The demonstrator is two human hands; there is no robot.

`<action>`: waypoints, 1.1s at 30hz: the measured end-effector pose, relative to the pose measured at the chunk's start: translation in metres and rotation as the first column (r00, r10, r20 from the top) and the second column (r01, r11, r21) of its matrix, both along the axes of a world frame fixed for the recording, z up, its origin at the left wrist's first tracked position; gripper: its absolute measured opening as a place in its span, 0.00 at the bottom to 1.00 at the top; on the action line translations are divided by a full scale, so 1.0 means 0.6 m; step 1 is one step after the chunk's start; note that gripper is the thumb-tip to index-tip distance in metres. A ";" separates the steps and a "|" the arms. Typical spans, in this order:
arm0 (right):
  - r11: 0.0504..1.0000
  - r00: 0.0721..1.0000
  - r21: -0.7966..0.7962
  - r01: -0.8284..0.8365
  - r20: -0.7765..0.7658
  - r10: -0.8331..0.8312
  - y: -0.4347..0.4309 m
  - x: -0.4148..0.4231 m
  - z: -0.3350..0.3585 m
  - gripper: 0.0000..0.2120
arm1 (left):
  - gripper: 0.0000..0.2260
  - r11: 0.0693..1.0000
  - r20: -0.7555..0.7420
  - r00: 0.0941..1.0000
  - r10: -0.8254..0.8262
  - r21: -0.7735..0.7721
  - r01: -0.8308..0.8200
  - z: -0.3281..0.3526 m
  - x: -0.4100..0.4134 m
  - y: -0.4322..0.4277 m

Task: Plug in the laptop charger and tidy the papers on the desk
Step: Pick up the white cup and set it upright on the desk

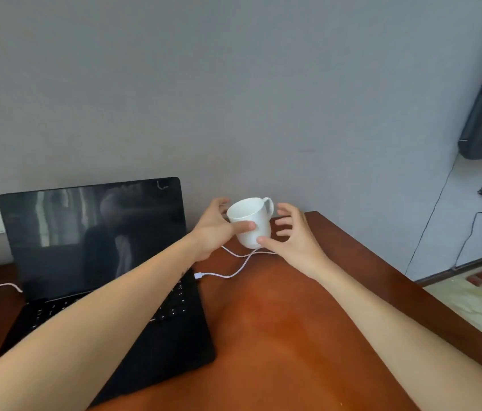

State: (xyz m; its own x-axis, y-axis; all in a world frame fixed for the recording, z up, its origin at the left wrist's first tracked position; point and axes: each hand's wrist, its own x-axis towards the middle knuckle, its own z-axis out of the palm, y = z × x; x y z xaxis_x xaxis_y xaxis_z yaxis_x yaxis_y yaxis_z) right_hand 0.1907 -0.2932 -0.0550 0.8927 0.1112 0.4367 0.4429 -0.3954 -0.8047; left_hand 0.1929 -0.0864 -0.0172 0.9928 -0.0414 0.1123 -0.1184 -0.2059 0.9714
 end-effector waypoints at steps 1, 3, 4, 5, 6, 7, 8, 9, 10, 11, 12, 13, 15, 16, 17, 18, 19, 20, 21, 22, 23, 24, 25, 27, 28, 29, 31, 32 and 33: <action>0.999 0.999 0.042 0.014 -0.036 -0.013 -0.016 0.004 0.000 0.44 | 0.43 0.998 0.005 0.999 -0.036 0.052 0.036 0.003 0.009 -0.005; 0.996 0.992 0.084 0.029 -0.122 -0.018 -0.047 0.014 -0.002 0.49 | 0.42 0.990 0.024 0.995 -0.093 0.112 0.090 0.006 0.029 -0.022; 0.996 0.986 0.084 0.023 -0.164 -0.009 -0.063 0.019 -0.005 0.52 | 0.41 0.986 0.030 0.992 -0.119 0.122 0.114 0.005 0.040 -0.033; 0.997 0.979 0.075 0.012 -0.203 0.003 -0.077 0.025 -0.010 0.55 | 0.40 0.983 0.028 0.990 -0.141 0.124 0.137 0.002 0.051 -0.046; 0.998 0.973 0.064 -0.004 -0.229 0.019 -0.087 0.030 -0.014 0.57 | 0.39 0.979 0.022 0.986 -0.164 0.126 0.160 -0.002 0.063 -0.058; 0.998 0.970 0.056 -0.022 -0.242 0.035 -0.096 0.035 -0.019 0.57 | 0.38 0.975 0.015 0.983 -0.185 0.124 0.182 -0.007 0.077 -0.070; 0.998 0.969 0.049 -0.036 -0.243 0.047 -0.103 0.042 -0.026 0.56 | 0.36 0.972 0.010 0.979 -0.205 0.120 0.203 -0.012 0.090 -0.082; 0.998 0.971 0.053 -0.039 -0.233 0.050 -0.109 0.050 -0.033 0.53 | 0.35 0.968 0.008 0.974 -0.227 0.108 0.225 -0.018 0.104 -0.095; 0.997 0.974 0.067 -0.024 -0.222 0.038 -0.114 0.058 -0.038 0.50 | 0.35 0.965 0.001 0.969 -0.247 0.093 0.246 -0.024 0.116 -0.108; 0.996 0.976 0.090 0.005 -0.217 0.015 -0.121 0.065 -0.042 0.47 | 0.35 0.962 -0.009 0.965 -0.264 0.074 0.264 -0.028 0.127 -0.122; 0.993 0.977 0.114 0.040 -0.211 -0.015 -0.129 0.073 -0.047 0.45 | 0.35 0.960 -0.018 0.962 -0.272 0.057 0.273 -0.033 0.138 -0.136; 0.989 0.978 0.133 0.072 -0.205 -0.043 -0.138 0.083 -0.052 0.44 | 0.34 0.959 -0.024 0.960 -0.279 0.038 0.280 -0.039 0.151 -0.150; 0.982 0.976 0.150 0.111 -0.203 -0.079 -0.155 0.103 -0.064 0.43 | 0.30 0.957 -0.030 0.957 -0.287 0.026 0.288 -0.049 0.176 -0.176; 0.980 0.974 0.150 0.127 -0.206 -0.095 -0.164 0.113 -0.070 0.43 | 0.28 0.956 -0.031 0.957 -0.289 0.041 0.290 -0.054 0.187 -0.189; 0.979 0.971 0.148 0.141 -0.211 -0.108 -0.171 0.123 -0.076 0.43 | 0.26 0.955 -0.032 0.957 -0.289 0.062 0.291 -0.057 0.198 -0.200; 0.977 0.968 0.144 0.157 -0.219 -0.123 -0.178 0.133 -0.083 0.43 | 0.26 0.952 -0.039 0.955 -0.293 0.086 0.295 -0.059 0.209 -0.209; 0.975 0.963 0.140 0.174 -0.229 -0.139 -0.186 0.142 -0.090 0.43 | 0.26 0.947 -0.048 0.953 -0.299 0.104 0.303 -0.062 0.218 -0.218; 0.974 0.959 0.128 0.189 -0.235 -0.155 -0.194 0.152 -0.096 0.43 | 0.26 0.944 -0.059 0.951 -0.303 0.116 0.308 -0.066 0.228 -0.226; 0.973 0.957 0.114 0.200 -0.235 -0.169 -0.201 0.162 -0.099 0.43 | 0.26 0.943 -0.062 0.950 -0.305 0.121 0.310 -0.070 0.238 -0.232; 0.972 0.954 0.099 0.211 -0.238 -0.182 -0.208 0.173 -0.103 0.43 | 0.27 0.944 -0.063 0.951 -0.301 0.124 0.307 -0.075 0.248 -0.238; 0.972 0.951 0.088 0.220 -0.243 -0.193 -0.215 0.184 -0.108 0.43 | 0.27 0.947 -0.063 0.954 -0.293 0.119 0.299 -0.081 0.259 -0.243; 0.970 0.947 0.076 0.231 -0.246 -0.206 -0.222 0.195 -0.111 0.42 | 0.27 0.952 -0.060 0.958 -0.282 0.109 0.287 -0.086 0.269 -0.249; 0.968 0.945 0.068 0.241 -0.245 -0.219 -0.227 0.205 -0.115 0.42 | 0.27 0.957 -0.053 0.961 -0.271 0.098 0.275 -0.093 0.279 -0.255; 0.965 0.941 0.045 0.260 -0.235 -0.243 -0.238 0.228 -0.122 0.41 | 0.28 0.965 -0.025 0.968 -0.248 0.079 0.250 -0.105 0.299 -0.270; 0.963 0.940 0.036 0.266 -0.230 -0.251 -0.243 0.240 -0.126 0.40 | 0.28 0.969 -0.009 0.972 -0.237 0.071 0.237 -0.111 0.309 -0.278; 0.963 0.940 0.032 0.268 -0.227 -0.254 -0.249 0.252 -0.130 0.40 | 0.29 0.972 0.006 0.974 -0.227 0.062 0.226 -0.117 0.320 -0.285; 0.961 0.936 0.023 0.275 -0.235 -0.262 -0.258 0.276 -0.137 0.40 | 0.30 0.977 0.019 0.978 -0.209 0.037 0.208 -0.128 0.341 -0.297; 0.959 0.933 0.017 0.281 -0.239 -0.269 -0.261 0.286 -0.139 0.40 | 0.30 0.980 0.025 0.980 -0.198 0.028 0.197 -0.131 0.351 -0.302; 0.957 0.931 0.015 0.289 -0.236 -0.278 -0.264 0.297 -0.143 0.41 | 0.30 0.982 0.035 0.981 -0.189 0.022 0.189 -0.136 0.362 -0.307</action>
State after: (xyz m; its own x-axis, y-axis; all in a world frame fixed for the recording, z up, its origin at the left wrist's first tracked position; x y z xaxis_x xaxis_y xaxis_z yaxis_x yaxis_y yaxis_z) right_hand 0.3686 -0.4516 -0.1406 0.9602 -0.1774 0.2158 0.1199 -0.4358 -0.8920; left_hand 0.4102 -0.2705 -0.0985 0.9621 -0.2303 0.1458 -0.1922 -0.1941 0.9620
